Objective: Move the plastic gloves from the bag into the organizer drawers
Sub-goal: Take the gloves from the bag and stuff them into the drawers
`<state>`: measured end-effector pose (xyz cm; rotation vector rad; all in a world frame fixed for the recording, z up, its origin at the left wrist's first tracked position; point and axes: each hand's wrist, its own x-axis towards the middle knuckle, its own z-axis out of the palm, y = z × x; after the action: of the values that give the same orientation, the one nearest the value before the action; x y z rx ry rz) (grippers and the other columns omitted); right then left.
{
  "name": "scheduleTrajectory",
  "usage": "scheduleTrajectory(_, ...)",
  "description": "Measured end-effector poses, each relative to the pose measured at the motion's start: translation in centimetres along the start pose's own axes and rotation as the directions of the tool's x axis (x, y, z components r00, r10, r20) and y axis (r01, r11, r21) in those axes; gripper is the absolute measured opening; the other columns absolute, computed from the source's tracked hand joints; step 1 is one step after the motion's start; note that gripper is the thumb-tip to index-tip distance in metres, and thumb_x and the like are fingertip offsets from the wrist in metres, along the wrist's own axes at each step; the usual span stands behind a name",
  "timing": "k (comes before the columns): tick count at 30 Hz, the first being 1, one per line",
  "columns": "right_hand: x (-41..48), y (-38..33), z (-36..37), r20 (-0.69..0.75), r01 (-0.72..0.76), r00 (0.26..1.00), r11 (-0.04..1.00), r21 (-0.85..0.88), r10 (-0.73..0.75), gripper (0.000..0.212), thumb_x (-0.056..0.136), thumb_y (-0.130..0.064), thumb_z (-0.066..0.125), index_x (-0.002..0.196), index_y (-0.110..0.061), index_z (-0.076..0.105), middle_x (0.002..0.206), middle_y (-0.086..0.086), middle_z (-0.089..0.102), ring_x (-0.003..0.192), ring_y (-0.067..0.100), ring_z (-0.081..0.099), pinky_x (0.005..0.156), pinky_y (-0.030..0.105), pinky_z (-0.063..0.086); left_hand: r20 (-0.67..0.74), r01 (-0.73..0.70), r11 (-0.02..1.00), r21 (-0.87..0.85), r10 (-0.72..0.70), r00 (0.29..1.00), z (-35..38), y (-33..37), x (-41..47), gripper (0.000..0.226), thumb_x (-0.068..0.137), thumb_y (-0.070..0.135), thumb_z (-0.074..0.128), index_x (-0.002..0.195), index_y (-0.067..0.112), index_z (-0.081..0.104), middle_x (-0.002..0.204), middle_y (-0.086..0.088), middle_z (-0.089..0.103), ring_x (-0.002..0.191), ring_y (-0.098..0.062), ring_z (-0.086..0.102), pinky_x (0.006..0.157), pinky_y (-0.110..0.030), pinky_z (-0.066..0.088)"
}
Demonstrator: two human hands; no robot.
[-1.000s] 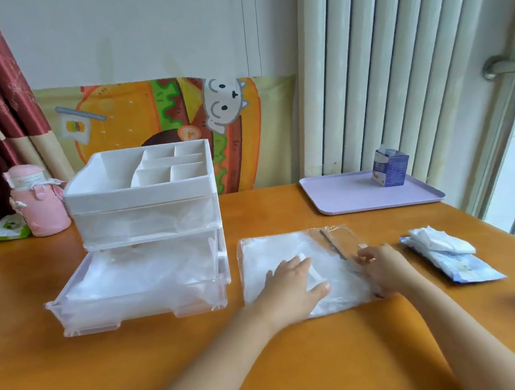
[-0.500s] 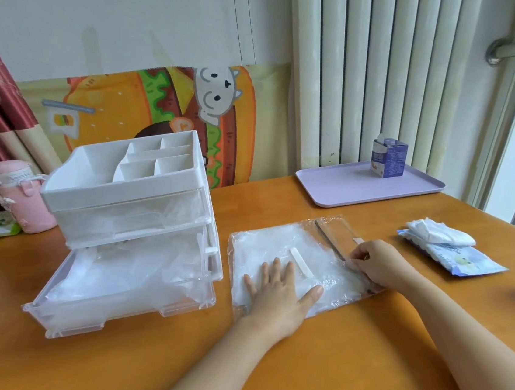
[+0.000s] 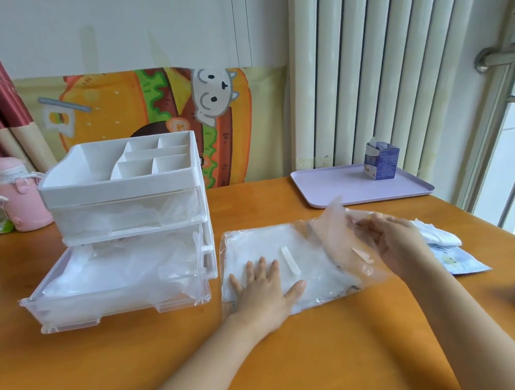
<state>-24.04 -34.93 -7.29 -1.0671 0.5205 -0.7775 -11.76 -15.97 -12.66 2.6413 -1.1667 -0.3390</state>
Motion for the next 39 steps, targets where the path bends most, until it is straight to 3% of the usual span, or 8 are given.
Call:
scheduleTrajectory(5,-3.0,-3.5,1.9,0.294,0.02,0.946,0.932,0.363,-0.134,0.036,0.097,-0.011,0.038,0.078,0.005,0.065,0.092,0.015,0.072,0.086,0.02,0.072,0.07,0.028,0.059,-0.054,-0.074,0.922,-0.381,0.058,0.997,-1.1,0.9,0.0,0.085,0.087,0.072,0.029,0.153,0.019,0.021,0.16,0.001,0.017,0.148,-0.016,0.011,0.116,-0.035,0.004)
scheduleTrajectory(8,-5.0,-4.3,3.2,0.526,-0.192,0.85,0.914,0.358,-0.027,0.035,0.095,-0.011,0.039,0.082,0.004,0.068,0.08,0.013,0.071,0.072,0.017,0.071,0.067,0.021,0.056,-0.112,-0.147,0.465,-0.873,0.104,0.988,-2.8,1.8,-0.7,0.101,0.056,0.093,0.043,0.137,0.033,0.044,0.14,0.015,0.047,0.128,-0.005,0.043,0.111,-0.024,0.023)
scheduleTrajectory(19,-5.0,-4.2,2.4,0.654,-0.209,0.748,0.975,0.075,0.11,0.04,0.065,-0.024,0.085,0.095,0.0,0.073,0.086,0.011,0.068,0.078,0.019,0.067,0.077,0.03,0.053,0.08,0.157,-0.114,-0.981,0.502,0.861,-4.6,2.1,-3.5,0.113,0.063,0.086,0.053,0.149,0.014,0.035,0.155,-0.01,0.03,0.142,-0.032,0.028,0.117,-0.043,0.024)
scheduleTrajectory(24,-3.7,-4.1,0.1,0.622,-0.214,0.778,0.969,0.122,0.093,0.039,0.106,-0.011,0.022,0.126,0.013,0.044,0.138,0.031,0.043,0.128,0.036,0.047,0.11,0.037,0.033,0.08,0.117,-0.018,-0.993,0.626,0.776,-5.9,0.9,-3.1,0.071,0.072,0.059,0.066,0.124,0.01,0.064,0.118,-0.009,0.067,0.11,-0.021,0.064,0.095,-0.035,0.05)
scheduleTrajectory(29,-2.7,-4.4,-0.2,0.677,-0.299,0.72,0.949,0.101,0.154,0.081,0.065,-0.032,0.088,0.127,-0.005,0.044,0.122,0.018,0.051,0.088,0.016,0.07,0.083,0.027,0.054,-0.132,-0.231,0.359,-0.904,0.281,0.951,-9.3,1.7,-4.5,0.009,0.083,0.007,0.07,0.09,0.0,0.069,0.078,-0.008,0.072,0.069,-0.012,0.07,0.068,-0.017,0.054)
scheduleTrajectory(35,-5.7,-3.9,2.4,0.679,-0.095,0.713,0.984,-0.153,0.174,0.094,0.057,-0.073,0.058,0.121,-0.004,0.057,0.088,0.009,0.073,0.067,0.012,0.068,0.061,0.021,0.053,-0.461,-0.479,0.653,-0.587,0.217,0.861,-13.8,0.3,-8.4,0.011,0.087,0.031,0.069,0.078,0.025,0.072,0.058,-0.009,0.067,0.055,-0.009,0.06,0.065,-0.017,0.045)
scheduleTrajectory(37,-6.6,-3.5,3.8,0.741,0.044,0.647,0.961,-0.273,0.181,0.044,0.084,0.01,0.032,0.115,-0.002,0.06,0.085,0.001,0.071,0.065,0.005,0.064,0.061,0.015,0.051,-0.471,-0.481,0.681,-0.552,0.221,0.854,-14.9,-0.7,-9.4,0.01,0.087,0.031,0.069,0.08,0.024,0.073,0.045,-0.006,0.057,0.043,-0.008,0.05,0.055,-0.017,0.043)
scheduleTrajectory(39,-7.1,-2.6,5.0,0.775,0.051,0.594,0.951,-0.304,0.216,0.021,0.08,-0.013,0.072,0.097,-0.001,0.068,0.081,0.006,0.067,0.071,0.009,0.065,0.066,0.017,0.05,-0.467,-0.472,0.697,-0.54,0.218,0.857,-16.0,-1.9,-10.4,0.009,0.085,0.029,0.071,0.08,0.022,0.074,0.04,0.001,0.048,0.038,-0.007,0.041,0.047,-0.015,0.038)
